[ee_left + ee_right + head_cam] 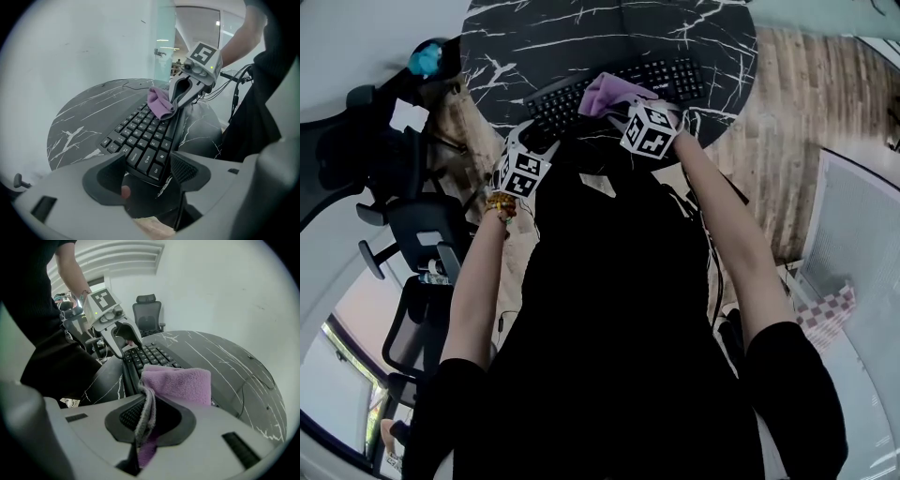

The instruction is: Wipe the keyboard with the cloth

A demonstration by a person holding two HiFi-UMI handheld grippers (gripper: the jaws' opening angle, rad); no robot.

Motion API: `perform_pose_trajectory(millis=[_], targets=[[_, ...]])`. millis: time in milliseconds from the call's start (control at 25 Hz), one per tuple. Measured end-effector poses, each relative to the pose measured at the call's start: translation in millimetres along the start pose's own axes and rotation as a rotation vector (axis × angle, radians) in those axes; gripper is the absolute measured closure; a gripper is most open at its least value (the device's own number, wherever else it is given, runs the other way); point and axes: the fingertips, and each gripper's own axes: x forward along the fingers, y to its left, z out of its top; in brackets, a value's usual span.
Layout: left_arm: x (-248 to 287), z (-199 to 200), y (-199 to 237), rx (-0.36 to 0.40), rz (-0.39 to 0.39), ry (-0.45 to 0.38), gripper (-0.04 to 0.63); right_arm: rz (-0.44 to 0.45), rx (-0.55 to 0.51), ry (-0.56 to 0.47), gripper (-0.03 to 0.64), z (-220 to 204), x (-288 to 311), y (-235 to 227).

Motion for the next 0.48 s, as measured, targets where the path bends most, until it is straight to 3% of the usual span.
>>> perform_pose_trajectory(millis=[480], targets=[[0.2, -2.1, 1.9, 0.004, 0.005, -0.009, 0.305, -0.033, 0.042, -0.022, 0.565, 29.2, 20.9, 12.2]])
